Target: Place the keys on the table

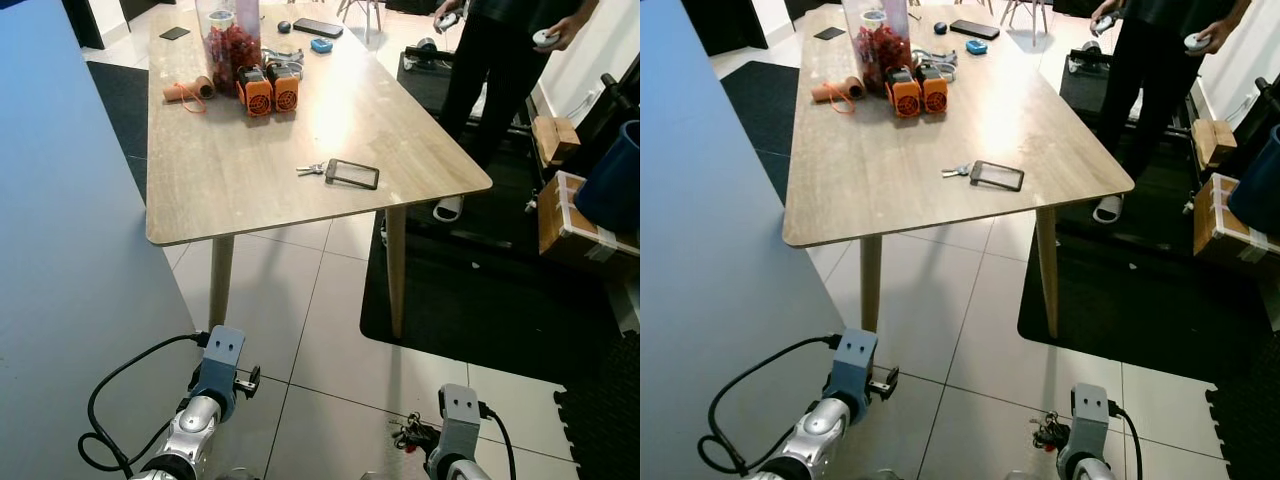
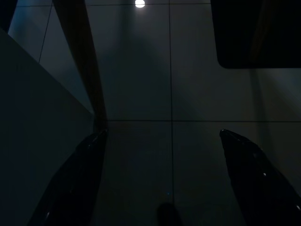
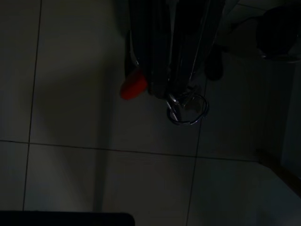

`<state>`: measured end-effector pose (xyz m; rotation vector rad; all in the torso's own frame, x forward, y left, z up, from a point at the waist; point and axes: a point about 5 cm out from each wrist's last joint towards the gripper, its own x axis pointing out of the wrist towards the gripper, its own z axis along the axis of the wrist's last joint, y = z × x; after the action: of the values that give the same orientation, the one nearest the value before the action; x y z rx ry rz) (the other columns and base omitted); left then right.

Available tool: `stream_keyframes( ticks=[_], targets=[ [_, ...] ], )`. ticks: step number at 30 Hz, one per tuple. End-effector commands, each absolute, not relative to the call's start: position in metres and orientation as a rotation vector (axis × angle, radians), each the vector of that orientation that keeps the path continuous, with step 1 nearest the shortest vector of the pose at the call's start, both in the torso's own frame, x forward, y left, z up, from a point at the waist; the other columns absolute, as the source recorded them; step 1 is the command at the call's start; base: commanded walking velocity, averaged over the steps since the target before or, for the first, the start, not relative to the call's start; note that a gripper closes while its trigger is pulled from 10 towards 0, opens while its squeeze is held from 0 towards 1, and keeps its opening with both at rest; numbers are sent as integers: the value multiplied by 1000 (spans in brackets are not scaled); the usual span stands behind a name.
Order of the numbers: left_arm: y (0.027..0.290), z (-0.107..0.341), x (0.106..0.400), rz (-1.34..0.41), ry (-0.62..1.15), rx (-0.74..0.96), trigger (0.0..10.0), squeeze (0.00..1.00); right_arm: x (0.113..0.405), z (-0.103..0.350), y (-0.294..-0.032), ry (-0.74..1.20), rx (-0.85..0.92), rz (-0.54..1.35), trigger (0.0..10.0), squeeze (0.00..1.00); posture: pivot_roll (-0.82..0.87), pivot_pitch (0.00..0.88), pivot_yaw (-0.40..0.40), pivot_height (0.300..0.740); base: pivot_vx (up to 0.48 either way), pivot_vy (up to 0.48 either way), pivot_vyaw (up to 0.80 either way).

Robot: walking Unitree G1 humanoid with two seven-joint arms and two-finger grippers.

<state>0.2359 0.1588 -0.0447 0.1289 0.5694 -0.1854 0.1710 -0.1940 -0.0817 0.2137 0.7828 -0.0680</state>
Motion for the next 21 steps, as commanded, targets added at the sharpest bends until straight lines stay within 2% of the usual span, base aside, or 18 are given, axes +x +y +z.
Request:
stream_keyframes(
  ticks=[1,18,21],
  targets=[
    [162,-45,235,-178,573,127,10000,0,171,-81,-194,777,208,-68,10000,0,36,62,-14,740,0,0,0],
    [161,-46,234,-168,576,112,10000,0,175,-80,-194,772,210,-64,10000,0,36,71,-19,740,0,0,0],
    [160,-46,234,-176,575,108,10000,0,174,-80,-194,773,210,-65,10000,0,34,73,-16,740,315,0,0]
  ],
)
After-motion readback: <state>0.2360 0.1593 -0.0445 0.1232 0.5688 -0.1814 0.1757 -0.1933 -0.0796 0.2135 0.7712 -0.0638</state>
